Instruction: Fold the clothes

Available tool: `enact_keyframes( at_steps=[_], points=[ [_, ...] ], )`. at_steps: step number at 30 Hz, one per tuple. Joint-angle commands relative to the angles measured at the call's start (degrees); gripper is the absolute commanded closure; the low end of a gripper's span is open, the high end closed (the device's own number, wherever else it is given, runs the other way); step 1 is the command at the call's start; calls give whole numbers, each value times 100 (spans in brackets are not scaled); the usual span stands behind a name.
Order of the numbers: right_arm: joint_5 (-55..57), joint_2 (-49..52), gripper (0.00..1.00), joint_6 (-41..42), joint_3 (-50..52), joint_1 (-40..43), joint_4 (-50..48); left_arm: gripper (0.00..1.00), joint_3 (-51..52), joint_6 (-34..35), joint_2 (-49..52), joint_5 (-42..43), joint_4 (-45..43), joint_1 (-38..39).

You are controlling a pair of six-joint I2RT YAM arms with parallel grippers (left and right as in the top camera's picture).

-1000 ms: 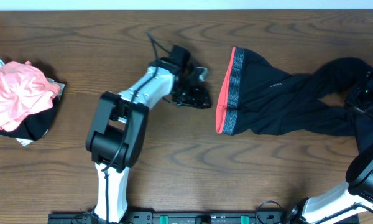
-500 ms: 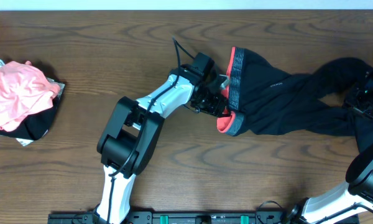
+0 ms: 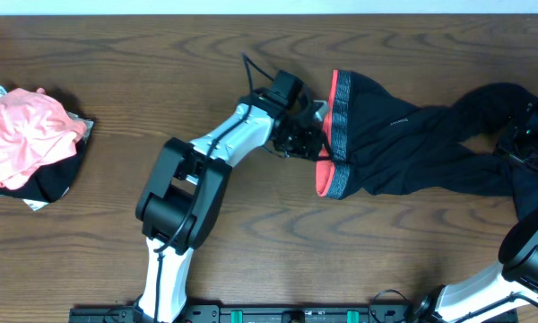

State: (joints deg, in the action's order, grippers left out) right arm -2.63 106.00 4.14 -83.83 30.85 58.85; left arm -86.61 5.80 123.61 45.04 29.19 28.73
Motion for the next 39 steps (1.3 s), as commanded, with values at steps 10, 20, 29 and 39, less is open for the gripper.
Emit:
enact_keyframes(
  at_steps=[10,20,29,39],
  points=[
    [-44,-92,62,96,33,-55,-17,50,-177,267,-254,103,527,352],
    [-48,-92,62,96,33,-55,-28,50,-177,616,-254,81,498,876],
    [-63,-92,63,96,33,-55,39,94,-190,614,-291,42,37,669],
    [-63,-92,60,98,33,-39,706,94,-192,638,-1137,-459,72,-846]
  ],
)
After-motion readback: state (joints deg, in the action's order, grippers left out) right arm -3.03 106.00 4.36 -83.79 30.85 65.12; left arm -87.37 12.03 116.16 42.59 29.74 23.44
